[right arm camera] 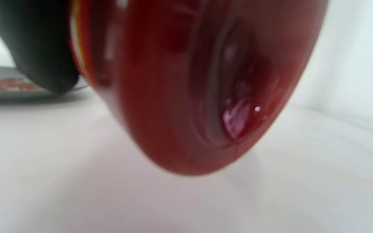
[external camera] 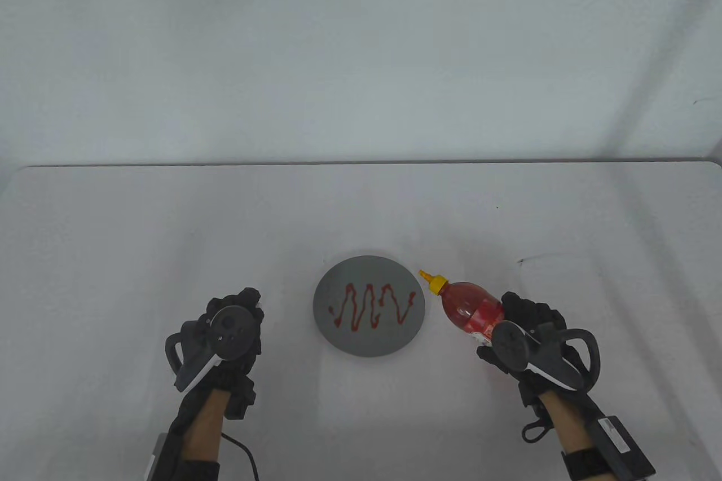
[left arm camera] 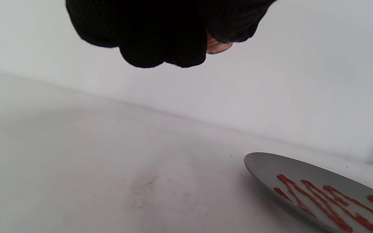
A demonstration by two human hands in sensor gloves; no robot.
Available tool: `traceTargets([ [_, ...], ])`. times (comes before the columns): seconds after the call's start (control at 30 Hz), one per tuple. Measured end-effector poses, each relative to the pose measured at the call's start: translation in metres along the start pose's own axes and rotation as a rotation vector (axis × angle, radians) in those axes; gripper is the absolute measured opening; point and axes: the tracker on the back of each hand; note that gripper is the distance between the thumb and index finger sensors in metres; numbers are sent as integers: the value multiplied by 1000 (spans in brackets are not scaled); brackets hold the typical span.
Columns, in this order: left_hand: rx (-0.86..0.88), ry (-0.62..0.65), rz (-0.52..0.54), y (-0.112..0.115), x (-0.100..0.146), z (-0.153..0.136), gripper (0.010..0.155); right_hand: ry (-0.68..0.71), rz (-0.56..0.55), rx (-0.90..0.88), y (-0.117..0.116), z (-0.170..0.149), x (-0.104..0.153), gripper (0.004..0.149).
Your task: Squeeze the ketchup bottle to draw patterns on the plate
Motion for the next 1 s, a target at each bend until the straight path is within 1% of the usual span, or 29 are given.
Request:
traceTargets([
  [0.07, 0, 12, 4, -1, 0, 3, 49, -12, -22, -60, 2, -4, 2, 99],
  [0.27, -23, 7, 8, -2, -2, 10, 49, -2, -92, -149, 16, -12, 4, 99],
  [0.33, -39, 14, -1, -4, -1, 15, 49, -7, -109, -210, 20, -13, 3, 99],
  [0.43, -31, 22, 12, -8, 2, 20, 49, -10, -138, -290, 24, -13, 4, 99],
  [0.6, 127, 35, 40, -18, 3, 36, 48, -14, -174, -449, 31, -12, 9, 100],
  [0.73, 276, 88, 63, -32, -1, 61, 48, -10, -179, -582, 32, -12, 13, 100],
  [0.77, 337, 109, 67, -37, -4, 70, 48, -2, -178, -610, 32, -11, 14, 100],
  [0.87, 465, 169, 46, -51, -11, 95, 48, 34, -179, -650, 30, -6, 15, 100],
  [1.0, 527, 260, -3, -67, -20, 124, 49, 102, -166, -663, 29, 3, 14, 100],
])
Point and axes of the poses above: the tracker on the back of each hand, its own z axis roughly to the thumb side, its own x axis roughly from the fingertips to the wrist, y = z × x, and after that the axes turned 5 degrees about -z, right-handed
